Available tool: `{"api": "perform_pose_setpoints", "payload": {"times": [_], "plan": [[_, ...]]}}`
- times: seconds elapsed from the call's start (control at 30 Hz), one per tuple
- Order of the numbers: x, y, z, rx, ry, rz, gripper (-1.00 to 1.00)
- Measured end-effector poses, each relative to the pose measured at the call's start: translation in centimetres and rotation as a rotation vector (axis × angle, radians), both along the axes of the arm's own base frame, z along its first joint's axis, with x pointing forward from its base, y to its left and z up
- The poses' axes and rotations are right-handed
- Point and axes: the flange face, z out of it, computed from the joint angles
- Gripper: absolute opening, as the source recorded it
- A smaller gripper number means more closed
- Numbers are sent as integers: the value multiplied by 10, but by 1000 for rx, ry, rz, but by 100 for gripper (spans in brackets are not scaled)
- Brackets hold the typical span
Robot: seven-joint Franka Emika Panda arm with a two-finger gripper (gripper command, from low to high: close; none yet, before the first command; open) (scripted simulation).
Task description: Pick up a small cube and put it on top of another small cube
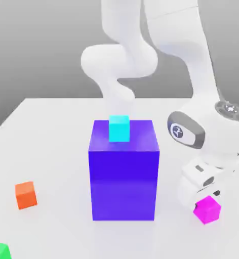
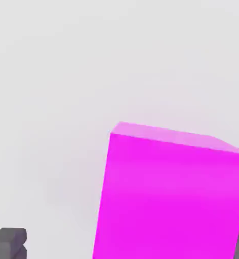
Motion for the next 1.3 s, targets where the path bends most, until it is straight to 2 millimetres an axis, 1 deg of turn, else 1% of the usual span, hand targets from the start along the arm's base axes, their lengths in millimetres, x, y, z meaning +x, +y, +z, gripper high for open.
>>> {"api": "perform_pose_setpoints", "payload": {"times": [0.13,0.37,0.4,0.63,0.8,0.93,1.1,1.3], "plan": [[4,-3,-6,-2,-26,-6,0],[15,-6,-3,1,-90,-15,0],[18,-7,-1,3,-107,-17,-100],[18,-7,-1,4,-112,-18,-100],[9,-5,-6,-1,-57,-11,-100],[3,-2,-6,-2,-19,-5,-100],[-1,1,1,1,7,2,-100],[0,2,17,6,2,6,-100]]}}
